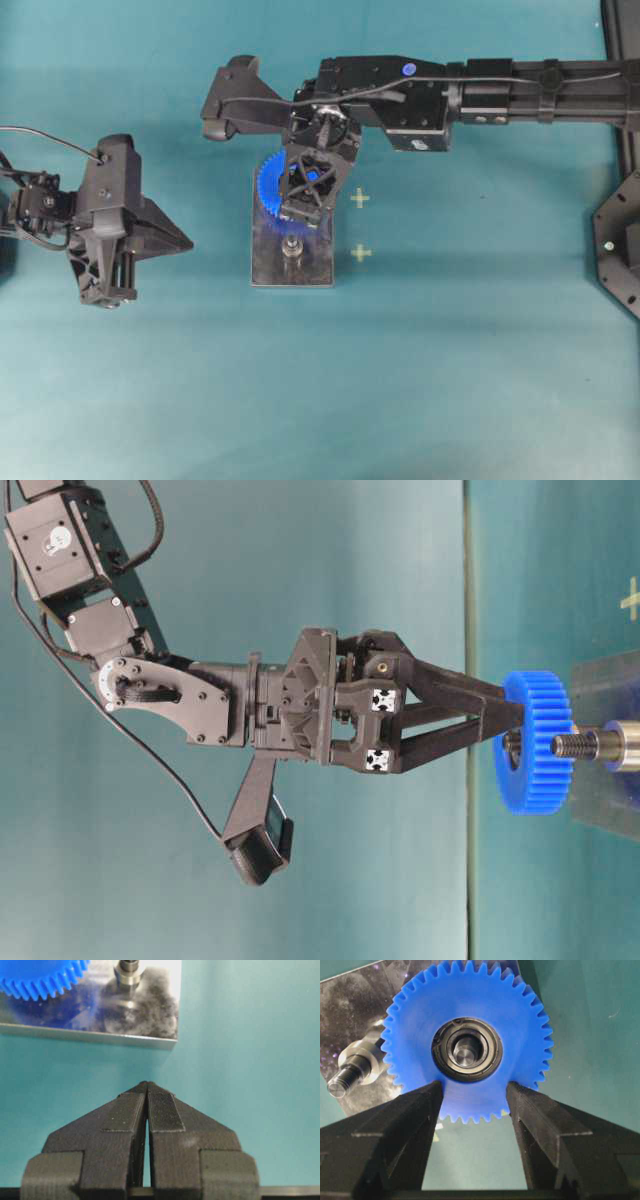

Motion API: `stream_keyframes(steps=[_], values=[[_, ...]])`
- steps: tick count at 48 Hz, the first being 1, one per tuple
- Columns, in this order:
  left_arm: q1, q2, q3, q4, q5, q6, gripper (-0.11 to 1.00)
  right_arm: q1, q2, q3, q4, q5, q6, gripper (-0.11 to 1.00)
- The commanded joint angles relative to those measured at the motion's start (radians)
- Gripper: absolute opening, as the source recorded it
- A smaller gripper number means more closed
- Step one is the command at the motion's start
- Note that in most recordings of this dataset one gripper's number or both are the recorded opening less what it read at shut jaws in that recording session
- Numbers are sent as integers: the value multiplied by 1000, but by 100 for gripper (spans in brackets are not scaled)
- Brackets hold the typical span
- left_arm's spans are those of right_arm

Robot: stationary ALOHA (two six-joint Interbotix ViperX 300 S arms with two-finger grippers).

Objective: Fit the large gear onto the shaft.

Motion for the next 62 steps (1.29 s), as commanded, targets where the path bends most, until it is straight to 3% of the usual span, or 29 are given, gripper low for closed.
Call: stream_keyframes(steps=[1, 14, 24, 46, 62], values=[[-3, -6, -9, 2, -8, -2, 0, 3, -41, -14, 3, 0, 0, 65], [-3, -6, -9, 3, -8, -2, 0, 3, -141, 28, 0, 11, -6, 65], [-3, -6, -9, 3, -18, 8, 0, 5, -295, 181, -2, -43, -3, 65], [-3, -12, 11, 2, -100, 15, 0, 29, -632, 555, 2, -388, 60, 65], [-3, -83, 57, 3, -143, 14, 0, 89, -798, 767, 3, -531, 60, 65]])
